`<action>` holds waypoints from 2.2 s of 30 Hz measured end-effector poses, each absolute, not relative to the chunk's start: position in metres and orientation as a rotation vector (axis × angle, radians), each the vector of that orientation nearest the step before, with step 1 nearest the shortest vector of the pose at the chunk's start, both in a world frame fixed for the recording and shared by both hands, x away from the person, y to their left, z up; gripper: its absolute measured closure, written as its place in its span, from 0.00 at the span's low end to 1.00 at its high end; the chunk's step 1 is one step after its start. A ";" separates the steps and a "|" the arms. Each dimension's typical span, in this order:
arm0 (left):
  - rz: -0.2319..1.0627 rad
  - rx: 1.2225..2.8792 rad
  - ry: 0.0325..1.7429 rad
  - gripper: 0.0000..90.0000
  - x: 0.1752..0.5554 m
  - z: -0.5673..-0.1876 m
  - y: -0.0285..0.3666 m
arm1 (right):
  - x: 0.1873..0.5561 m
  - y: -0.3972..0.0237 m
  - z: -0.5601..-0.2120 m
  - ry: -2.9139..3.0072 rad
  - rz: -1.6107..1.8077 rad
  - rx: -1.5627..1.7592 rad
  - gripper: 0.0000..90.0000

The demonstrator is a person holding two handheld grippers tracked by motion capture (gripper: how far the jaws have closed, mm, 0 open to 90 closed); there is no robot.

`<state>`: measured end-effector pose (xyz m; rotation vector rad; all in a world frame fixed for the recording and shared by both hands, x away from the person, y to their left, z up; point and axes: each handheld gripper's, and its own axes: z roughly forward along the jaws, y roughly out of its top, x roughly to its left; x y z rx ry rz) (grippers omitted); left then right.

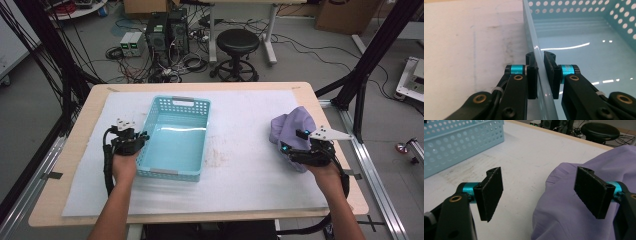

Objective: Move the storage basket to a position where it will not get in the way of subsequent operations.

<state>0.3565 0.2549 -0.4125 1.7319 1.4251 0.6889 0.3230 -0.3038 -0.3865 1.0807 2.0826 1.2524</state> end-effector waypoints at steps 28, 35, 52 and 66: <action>0.766 1.611 1.535 0.91 0.349 -0.412 0.325 | 0.325 -0.306 -0.389 2.084 1.242 1.097 0.26; 0.780 1.601 1.553 0.91 0.351 -0.411 0.342 | 0.325 -0.307 -0.389 2.081 1.241 1.103 0.26; 0.670 1.662 1.566 0.79 0.344 -0.426 0.357 | 0.325 -0.307 -0.388 2.078 1.239 1.103 0.26; 0.718 1.627 1.593 0.91 0.354 -0.423 0.384 | 0.325 -0.302 -0.389 2.098 1.228 1.089 0.26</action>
